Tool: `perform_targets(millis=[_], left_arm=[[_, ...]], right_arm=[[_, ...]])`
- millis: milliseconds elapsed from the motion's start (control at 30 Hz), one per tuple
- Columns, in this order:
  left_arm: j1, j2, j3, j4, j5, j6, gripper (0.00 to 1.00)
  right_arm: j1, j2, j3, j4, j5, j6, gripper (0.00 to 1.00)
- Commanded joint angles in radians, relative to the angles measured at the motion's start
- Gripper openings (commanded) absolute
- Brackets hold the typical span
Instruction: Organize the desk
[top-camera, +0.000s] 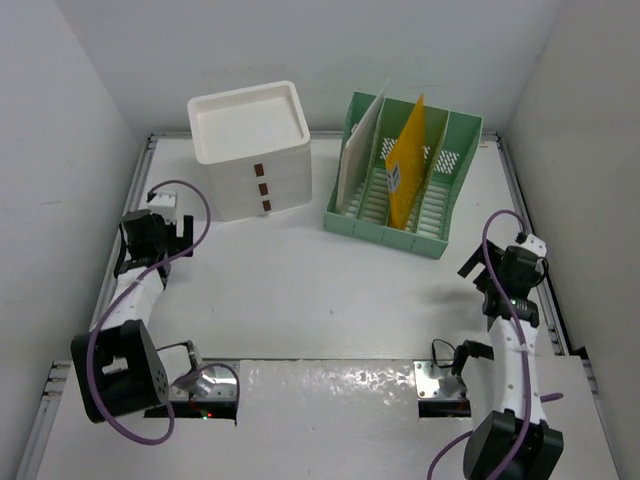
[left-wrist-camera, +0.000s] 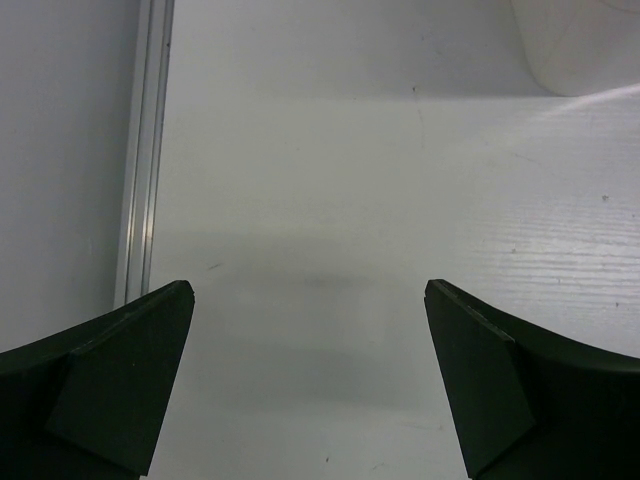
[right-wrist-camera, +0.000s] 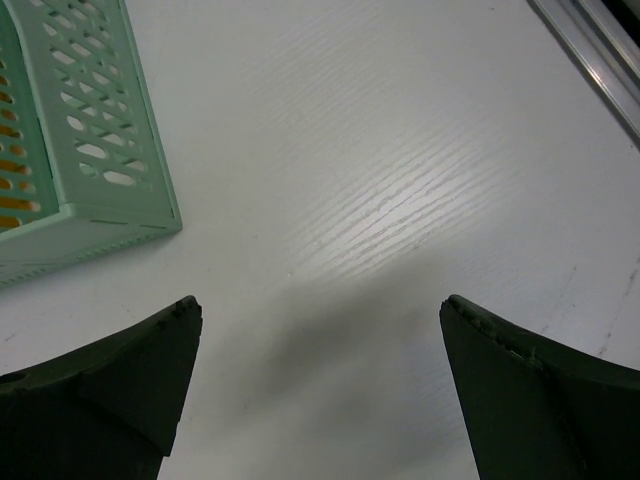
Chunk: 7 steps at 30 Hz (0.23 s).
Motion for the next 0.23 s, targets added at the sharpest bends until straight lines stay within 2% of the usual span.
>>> perform_targets(millis=[0,200], left_arm=[[0.006,0.05,0.007,0.111,-0.005,-0.035,1.0],[0.006,0.087,0.013,0.124,0.033,-0.044,1.0]], right_arm=[[0.001,0.015,0.029,0.032,-0.021,0.032,0.99],[0.005,0.093,0.018,0.023,-0.077,0.064,0.99]])
